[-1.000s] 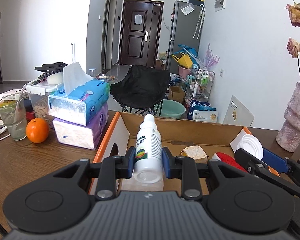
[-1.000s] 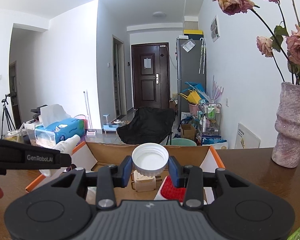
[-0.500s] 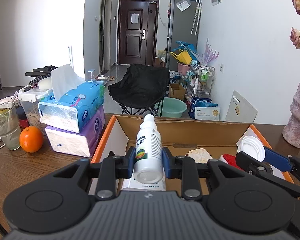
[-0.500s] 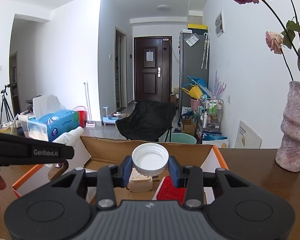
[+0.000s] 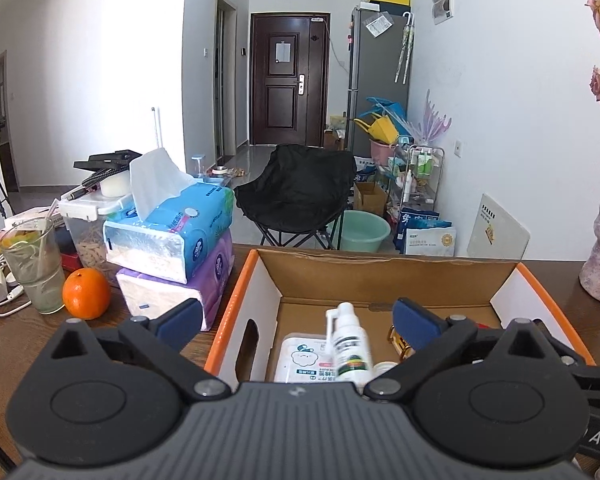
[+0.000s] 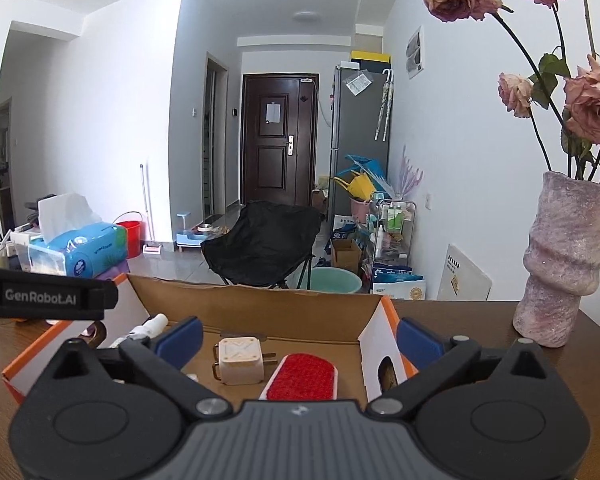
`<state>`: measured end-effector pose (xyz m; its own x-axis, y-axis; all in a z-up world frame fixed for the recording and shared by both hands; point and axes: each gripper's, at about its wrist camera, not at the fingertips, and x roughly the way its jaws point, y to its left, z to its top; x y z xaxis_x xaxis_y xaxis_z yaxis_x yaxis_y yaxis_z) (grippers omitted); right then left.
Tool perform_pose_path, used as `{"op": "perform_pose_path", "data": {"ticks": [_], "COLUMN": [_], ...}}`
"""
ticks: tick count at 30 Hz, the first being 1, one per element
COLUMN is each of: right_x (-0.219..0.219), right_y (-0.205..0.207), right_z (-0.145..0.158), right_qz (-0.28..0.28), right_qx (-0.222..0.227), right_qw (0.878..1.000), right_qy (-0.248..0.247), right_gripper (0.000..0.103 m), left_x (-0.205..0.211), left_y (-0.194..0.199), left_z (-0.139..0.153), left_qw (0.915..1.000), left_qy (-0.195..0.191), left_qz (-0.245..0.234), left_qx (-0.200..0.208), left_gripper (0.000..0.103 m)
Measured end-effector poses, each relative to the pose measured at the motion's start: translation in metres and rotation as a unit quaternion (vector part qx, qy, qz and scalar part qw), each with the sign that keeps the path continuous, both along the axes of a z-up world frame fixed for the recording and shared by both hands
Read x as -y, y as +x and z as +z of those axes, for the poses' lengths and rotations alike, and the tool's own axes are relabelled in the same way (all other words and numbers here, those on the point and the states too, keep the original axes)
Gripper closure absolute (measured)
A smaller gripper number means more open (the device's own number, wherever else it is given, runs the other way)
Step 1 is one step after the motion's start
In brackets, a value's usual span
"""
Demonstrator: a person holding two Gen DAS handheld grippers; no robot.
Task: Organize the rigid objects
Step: 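Release the medicine bottle into the red box with the left tool while the right releases the cap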
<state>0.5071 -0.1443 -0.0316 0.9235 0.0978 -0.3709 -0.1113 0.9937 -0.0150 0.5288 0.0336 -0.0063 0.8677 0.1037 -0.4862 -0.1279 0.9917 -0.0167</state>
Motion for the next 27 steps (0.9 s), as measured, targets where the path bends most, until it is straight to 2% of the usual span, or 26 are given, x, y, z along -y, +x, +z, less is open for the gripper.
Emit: {"op": "perform_pose_path", "data": {"ticks": [14, 27], "right_x": [0.003, 0.007], "right_y": [-0.003, -0.029], "right_z": [0.001, 0.005], "right_qz": [-0.003, -0.004], "right_qx": [0.003, 0.017], "right_qw": [1.000, 1.000], "right_qy": [0.001, 0.004], "right_gripper": [0.000, 0.000], "left_x": [-0.001, -0.001], "left_y": [-0.005, -0.031], "left_z": [0.001, 0.005], "left_qw": [1.0000, 1.0000], "left_qy": [-0.003, -0.003], "left_qz": [0.007, 0.005], "left_qx": [-0.001, 0.005], "left_gripper": [0.000, 0.000]}}
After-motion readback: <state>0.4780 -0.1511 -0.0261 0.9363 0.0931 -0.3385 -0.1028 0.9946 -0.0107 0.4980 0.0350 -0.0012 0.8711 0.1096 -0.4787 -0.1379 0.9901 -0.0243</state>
